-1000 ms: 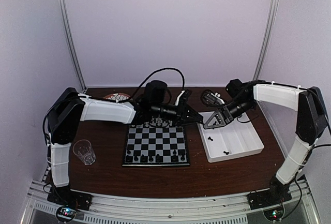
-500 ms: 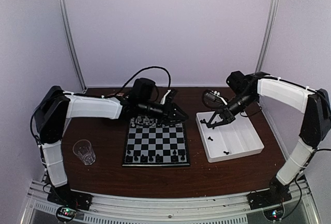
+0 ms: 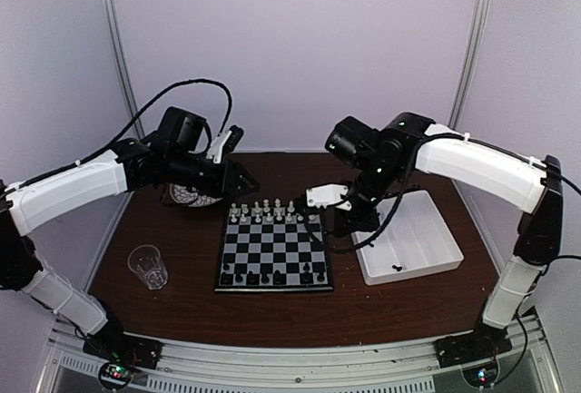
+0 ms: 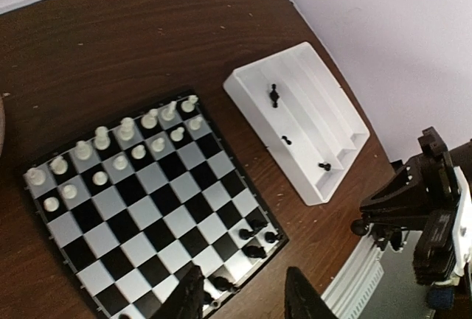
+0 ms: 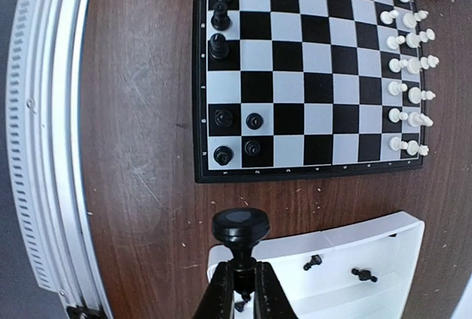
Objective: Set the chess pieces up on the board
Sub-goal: Place the bishop on the chessboard, then pick up the bishop from the chessboard.
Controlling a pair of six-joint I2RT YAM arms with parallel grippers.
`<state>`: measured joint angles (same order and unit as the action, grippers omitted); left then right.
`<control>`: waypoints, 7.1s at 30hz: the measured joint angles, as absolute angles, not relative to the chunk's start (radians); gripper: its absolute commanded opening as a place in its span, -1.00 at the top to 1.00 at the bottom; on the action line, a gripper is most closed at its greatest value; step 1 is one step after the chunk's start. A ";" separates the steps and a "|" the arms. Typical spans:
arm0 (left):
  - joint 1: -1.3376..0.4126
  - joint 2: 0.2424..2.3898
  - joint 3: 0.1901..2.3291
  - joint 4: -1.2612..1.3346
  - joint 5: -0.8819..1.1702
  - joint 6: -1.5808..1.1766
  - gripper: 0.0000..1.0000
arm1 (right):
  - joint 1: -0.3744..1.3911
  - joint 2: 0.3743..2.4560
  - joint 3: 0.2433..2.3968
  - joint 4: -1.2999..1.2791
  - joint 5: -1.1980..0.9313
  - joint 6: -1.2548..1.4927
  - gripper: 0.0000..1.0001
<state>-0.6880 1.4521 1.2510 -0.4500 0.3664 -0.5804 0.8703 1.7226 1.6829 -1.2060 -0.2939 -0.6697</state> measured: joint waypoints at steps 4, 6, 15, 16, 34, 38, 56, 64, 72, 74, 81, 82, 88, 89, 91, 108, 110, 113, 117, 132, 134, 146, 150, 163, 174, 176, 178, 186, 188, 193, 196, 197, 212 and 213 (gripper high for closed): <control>-0.666 1.307 1.179 -0.527 0.242 -0.534 0.17 | 0.985 1.836 1.768 -1.242 -0.148 -0.732 0.96; -0.657 1.253 1.148 -0.545 0.201 -0.521 0.16 | 1.036 1.884 1.784 -1.246 -0.083 -0.763 0.97; -0.647 1.138 1.036 -0.603 0.107 -0.499 0.15 | 1.164 2.079 1.942 -1.324 0.068 -0.862 0.97; -0.647 1.134 1.029 -0.606 0.103 -0.498 0.15 | 1.170 2.090 1.954 -1.328 0.080 -0.870 0.97; -0.646 1.083 0.975 -0.607 0.067 -0.495 0.14 | 1.213 2.207 1.990 -1.331 0.268 -0.992 0.96; -0.646 1.083 0.965 -0.607 0.068 -0.495 0.14 | 1.216 2.219 1.991 -1.316 0.276 -1.000 0.96; -0.643 1.106 0.955 -0.599 0.088 -0.495 0.14 | 1.226 2.269 1.991 -1.220 0.350 -1.052 0.90; -0.643 1.112 0.955 -0.599 0.091 -0.495 0.14 | 1.226 2.282 1.981 -1.209 0.367 -1.071 0.91; -0.643 1.122 0.955 -0.598 0.093 -0.495 0.14 | 1.226 2.283 1.959 -1.203 0.384 -1.076 0.91; -0.643 1.125 0.955 -0.598 0.094 -0.495 0.14 | 1.226 2.286 1.958 -1.201 0.387 -1.076 0.89; -0.642 1.129 0.955 -0.595 0.098 -0.495 0.13 | 1.226 2.303 1.958 -1.195 0.394 -1.075 0.77; -0.642 1.129 0.955 -0.595 0.099 -0.495 0.13 | 1.226 2.305 1.957 -1.194 0.395 -1.076 0.71; -0.640 1.129 0.955 -0.595 0.106 -0.495 0.13 | 1.226 2.310 1.957 -1.190 0.405 -1.076 0.48; -0.640 1.129 0.955 -0.595 0.108 -0.495 0.14 | 1.226 2.310 1.957 -1.190 0.406 -1.075 0.47; -0.639 1.130 0.955 -0.595 0.110 -0.495 0.14 | 1.226 2.310 1.957 -1.189 0.409 -1.075 0.45; -0.633 1.167 0.955 -0.576 0.128 -0.495 0.14 | 1.229 2.280 1.957 -1.196 0.394 -1.061 0.44; -0.633 1.165 0.955 -0.577 0.127 -0.495 0.13 | 1.229 2.258 1.956 -1.198 0.384 -1.057 0.44; -0.633 1.155 0.955 -0.577 0.127 -0.495 0.13 | 1.224 2.194 1.949 -1.203 0.355 -1.044 0.44; -0.633 1.152 0.958 -0.579 0.139 -0.495 0.13 | 1.198 2.073 1.939 -1.207 0.274 -1.016 0.43; -0.866 1.578 1.340 -0.712 0.159 -0.484 0.13 | 0.604 1.586 1.490 -0.968 -0.128 -0.641 0.27; -0.896 1.663 1.398 -0.734 0.162 -0.485 0.14 | 0.561 1.522 1.407 -0.926 -0.160 -0.596 0.22; -0.946 2.030 1.676 -0.884 0.197 -0.485 0.18 | 0.470 1.330 1.263 -0.771 -0.239 -0.495 0.13; -0.949 2.090 1.740 -0.929 0.203 -0.485 0.18 | 0.468 1.330 1.254 -0.758 -0.254 -0.488 0.13; -0.955 2.178 1.789 -1.028 0.233 -0.495 0.22 | 0.464 1.330 1.250 -0.744 -0.274 -0.482 0.13; -0.971 2.214 1.807 -1.034 0.264 -0.496 0.26 | 0.464 1.330 1.250 -0.744 -0.277 -0.482 0.13; -0.971 2.223 1.807 -1.034 0.265 -0.496 0.28 | 0.464 1.330 1.250 -0.744 -0.279 -0.482 0.13; -0.971 2.232 1.807 -1.034 0.266 -0.496 0.29 | 0.464 1.330 1.250 -0.744 -0.281 -0.482 0.13; -0.971 2.233 1.812 -1.044 0.252 -0.497 0.44 | 0.464 1.330 1.240 -0.744 -0.289 -0.482 0.13; -0.971 2.233 1.812 -1.048 0.245 -0.496 0.50 | 0.464 1.330 1.239 -0.744 -0.289 -0.482 0.12; -0.971 2.233 1.812 -1.052 0.225 -0.494 0.60 | 0.464 1.330 1.238 -0.744 -0.291 -0.482 0.13; -0.971 2.233 1.813 -1.054 0.215 -0.492 0.62 | 0.464 1.330 1.238 -0.744 -0.292 -0.482 0.14; -0.971 2.233 1.814 -1.055 0.213 -0.492 0.62 | 0.464 1.330 1.238 -0.744 -0.292 -0.482 0.13; -0.966 2.145 1.785 -1.056 0.116 -0.442 0.66 | 0.461 1.364 1.231 -0.731 -0.541 -0.414 0.12; -0.963 2.121 1.778 -1.049 0.115 -0.440 0.66 | 0.460 1.383 1.233 -0.727 -0.574 -0.399 0.12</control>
